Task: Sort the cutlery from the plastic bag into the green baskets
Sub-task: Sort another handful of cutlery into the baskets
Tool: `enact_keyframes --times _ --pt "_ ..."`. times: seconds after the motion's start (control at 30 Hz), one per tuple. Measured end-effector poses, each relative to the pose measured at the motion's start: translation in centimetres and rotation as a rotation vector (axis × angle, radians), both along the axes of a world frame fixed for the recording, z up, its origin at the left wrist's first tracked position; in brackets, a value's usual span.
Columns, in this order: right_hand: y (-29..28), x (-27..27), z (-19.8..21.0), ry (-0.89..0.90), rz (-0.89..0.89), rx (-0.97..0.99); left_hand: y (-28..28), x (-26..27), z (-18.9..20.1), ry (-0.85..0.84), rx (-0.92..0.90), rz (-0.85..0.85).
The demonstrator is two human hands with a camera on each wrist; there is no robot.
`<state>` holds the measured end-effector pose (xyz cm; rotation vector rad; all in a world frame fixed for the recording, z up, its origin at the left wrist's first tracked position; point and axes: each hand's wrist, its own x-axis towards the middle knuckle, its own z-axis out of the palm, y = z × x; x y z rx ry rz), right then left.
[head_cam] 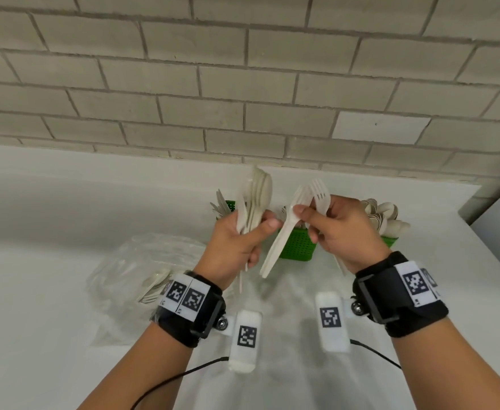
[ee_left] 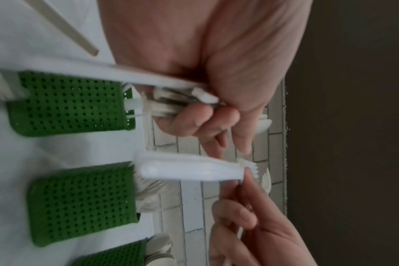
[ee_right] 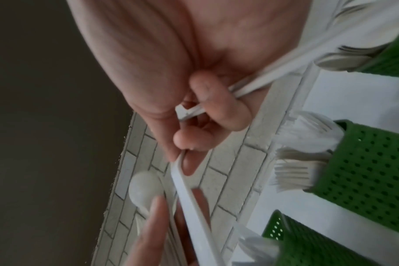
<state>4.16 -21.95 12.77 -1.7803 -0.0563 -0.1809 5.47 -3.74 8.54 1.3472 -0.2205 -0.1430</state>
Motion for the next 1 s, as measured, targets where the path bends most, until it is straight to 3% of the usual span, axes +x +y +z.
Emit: enact_keyframes --times 0.13,0.27,0.4,0.5,0.63,0.8,1.0 --pt "0.6 -0.1 -0.6 0.008 0.021 0.0 -0.8 -0.6 -0.3 0.055 0.023 -0.123" --pt "0.9 -0.3 -1.4 0.032 0.02 0.049 -0.9 -0.8 -0.8 0.205 -0.097 -0.153" --pt "1.5 -0.7 -0.9 0.088 -0.021 -0.022 -1.2 -0.7 -1.4 0.246 -0.078 -0.081" --pt "1.5 -0.7 -0.5 0.222 -0.096 0.103 -1.3 -0.5 -1.7 0.212 -0.036 0.01" --pt "1.5 -0.6 -1.2 0.146 -0.157 0.155 -1.4 -0.4 -1.6 0.191 -0.051 0.063" --pt "2.4 -0.4 -3.1 0.08 -0.16 0.071 -2.0 -0.5 -1.7 0.157 -0.033 0.07" --pt "2.7 -0.5 -3.0 -0.088 -0.286 0.034 -2.4 -0.9 -2.0 0.173 -0.052 0.106"
